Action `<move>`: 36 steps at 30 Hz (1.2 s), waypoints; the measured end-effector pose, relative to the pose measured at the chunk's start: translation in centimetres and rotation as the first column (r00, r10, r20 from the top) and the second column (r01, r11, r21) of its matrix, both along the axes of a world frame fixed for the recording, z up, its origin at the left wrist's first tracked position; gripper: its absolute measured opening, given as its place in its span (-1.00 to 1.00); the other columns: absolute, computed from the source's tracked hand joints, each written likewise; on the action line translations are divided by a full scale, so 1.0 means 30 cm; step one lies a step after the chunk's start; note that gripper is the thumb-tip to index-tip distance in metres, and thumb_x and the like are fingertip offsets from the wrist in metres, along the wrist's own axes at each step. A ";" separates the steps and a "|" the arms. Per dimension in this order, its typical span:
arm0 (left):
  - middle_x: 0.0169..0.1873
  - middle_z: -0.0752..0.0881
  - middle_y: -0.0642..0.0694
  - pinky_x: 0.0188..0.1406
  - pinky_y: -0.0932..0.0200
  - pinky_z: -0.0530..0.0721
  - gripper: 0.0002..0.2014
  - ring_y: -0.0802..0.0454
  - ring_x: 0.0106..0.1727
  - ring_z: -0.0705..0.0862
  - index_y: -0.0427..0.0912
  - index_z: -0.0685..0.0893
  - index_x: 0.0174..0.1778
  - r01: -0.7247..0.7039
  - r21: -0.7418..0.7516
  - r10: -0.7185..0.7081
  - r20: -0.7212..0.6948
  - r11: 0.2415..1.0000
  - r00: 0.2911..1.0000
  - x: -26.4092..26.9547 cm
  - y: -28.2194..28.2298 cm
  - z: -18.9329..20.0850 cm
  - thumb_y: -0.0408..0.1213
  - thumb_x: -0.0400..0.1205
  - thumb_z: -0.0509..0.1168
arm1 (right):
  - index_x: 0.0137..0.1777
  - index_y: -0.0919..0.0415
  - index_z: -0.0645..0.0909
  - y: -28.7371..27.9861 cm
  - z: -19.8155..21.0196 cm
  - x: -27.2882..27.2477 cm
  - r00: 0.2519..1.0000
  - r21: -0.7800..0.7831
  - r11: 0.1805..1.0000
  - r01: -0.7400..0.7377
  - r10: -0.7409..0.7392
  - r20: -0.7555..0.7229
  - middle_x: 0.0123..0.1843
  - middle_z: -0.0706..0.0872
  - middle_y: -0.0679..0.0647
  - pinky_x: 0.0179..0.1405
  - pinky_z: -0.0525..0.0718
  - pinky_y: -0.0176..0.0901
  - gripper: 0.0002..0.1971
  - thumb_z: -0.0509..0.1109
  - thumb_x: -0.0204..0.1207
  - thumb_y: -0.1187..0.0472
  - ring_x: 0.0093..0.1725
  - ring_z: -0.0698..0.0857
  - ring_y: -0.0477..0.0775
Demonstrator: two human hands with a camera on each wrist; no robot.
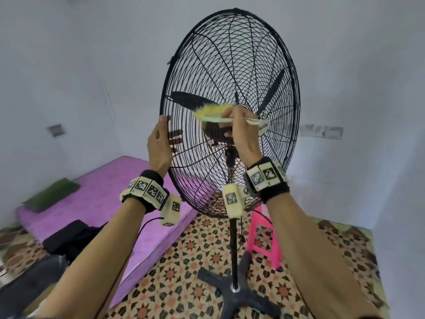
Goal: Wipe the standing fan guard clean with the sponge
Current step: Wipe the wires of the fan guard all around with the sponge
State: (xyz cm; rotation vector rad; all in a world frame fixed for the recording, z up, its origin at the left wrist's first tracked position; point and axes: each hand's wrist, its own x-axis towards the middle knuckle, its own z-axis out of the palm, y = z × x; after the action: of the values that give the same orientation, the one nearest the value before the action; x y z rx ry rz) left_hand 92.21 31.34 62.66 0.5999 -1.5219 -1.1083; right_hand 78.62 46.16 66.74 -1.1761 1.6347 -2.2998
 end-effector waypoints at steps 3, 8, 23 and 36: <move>0.18 0.85 -0.13 0.26 -0.30 0.78 -0.33 -0.11 0.15 0.85 0.11 0.66 0.49 0.000 0.007 0.000 -0.010 1.000 1.000 -0.007 0.005 0.001 0.46 0.73 -0.03 | -0.31 0.11 0.70 0.007 -0.057 0.010 0.998 0.133 0.991 0.031 -0.024 -0.051 -0.28 0.80 0.01 -0.52 0.54 -0.36 -0.66 0.26 0.69 0.26 -0.27 0.78 0.08; 0.19 0.85 -0.13 0.26 -0.28 0.78 -0.22 -0.11 0.16 0.85 0.04 0.65 0.53 -0.015 0.002 0.015 -0.012 1.000 1.000 0.004 0.001 -0.003 0.51 0.67 -0.03 | -0.18 0.14 0.72 0.042 -0.094 -0.003 0.997 0.168 0.983 -0.069 0.060 0.054 -0.21 0.85 0.01 -0.45 0.59 -0.34 -0.74 0.27 0.70 0.23 -0.24 0.78 0.01; 0.22 0.84 -0.14 0.23 -0.39 0.76 -0.30 -0.09 0.15 0.85 0.11 0.63 0.56 -0.016 0.026 0.016 -0.001 1.000 1.000 -0.005 0.004 -0.004 0.47 0.73 -0.03 | -0.10 0.13 0.70 -0.003 -0.066 -0.120 0.971 0.031 0.995 -0.099 0.089 0.222 0.02 0.86 0.19 -0.39 0.67 -0.23 -0.77 0.25 0.74 0.22 -0.19 0.81 0.07; 0.29 0.82 -0.10 0.39 -0.41 0.68 -0.16 -0.12 0.32 0.78 0.15 0.69 0.47 -0.016 0.040 0.016 -0.006 0.999 1.000 -0.009 0.001 -0.019 0.66 0.55 0.01 | -0.12 0.16 0.70 -0.002 -0.173 -0.145 0.977 0.118 0.993 0.019 -0.044 0.208 -0.13 0.86 0.25 -0.58 0.55 -0.38 -0.75 0.22 0.72 0.25 -0.36 0.76 0.02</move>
State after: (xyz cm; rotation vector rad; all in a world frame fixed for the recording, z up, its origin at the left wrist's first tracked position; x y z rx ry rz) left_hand 91.94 31.36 62.08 0.6340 -1.4902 -1.1294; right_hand 74.26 46.10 61.55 -0.8559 1.6919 -2.2250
